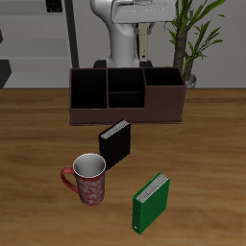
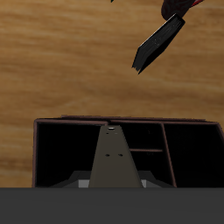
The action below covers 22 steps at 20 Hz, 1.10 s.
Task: Place the yellow book into the back desk caddy's right compartment
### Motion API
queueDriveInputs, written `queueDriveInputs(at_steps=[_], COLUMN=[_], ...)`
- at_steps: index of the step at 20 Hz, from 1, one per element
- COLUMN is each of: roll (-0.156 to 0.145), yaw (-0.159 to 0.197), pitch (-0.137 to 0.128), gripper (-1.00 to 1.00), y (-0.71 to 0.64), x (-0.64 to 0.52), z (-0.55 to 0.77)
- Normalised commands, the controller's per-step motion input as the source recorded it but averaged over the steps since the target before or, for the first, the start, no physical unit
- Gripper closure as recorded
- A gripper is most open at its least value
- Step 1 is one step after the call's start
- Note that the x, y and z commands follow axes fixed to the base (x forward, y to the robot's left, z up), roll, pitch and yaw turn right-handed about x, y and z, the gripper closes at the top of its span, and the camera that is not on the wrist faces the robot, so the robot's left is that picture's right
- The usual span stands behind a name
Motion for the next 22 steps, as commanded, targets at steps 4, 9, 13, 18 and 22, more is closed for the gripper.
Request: queueDriveInputs(at_steps=[4, 9, 13, 18, 22], roll=[0.044, 0.039, 0.045, 0.02, 0.015], yaw=[0.009, -0.001, -0.009, -0.034, -0.013], pitch=[-0.027, -0.002, 0.006, 0.027, 0.025], gripper=[1.0, 1.0, 1.0, 1.0, 1.0], y=[0.45, 0.33, 0.25, 0.11, 0.02], x=[-0.2, -0.02, 0.03, 0.08, 0.03], z=[0.19, 0.07, -0.05, -0.17, -0.16])
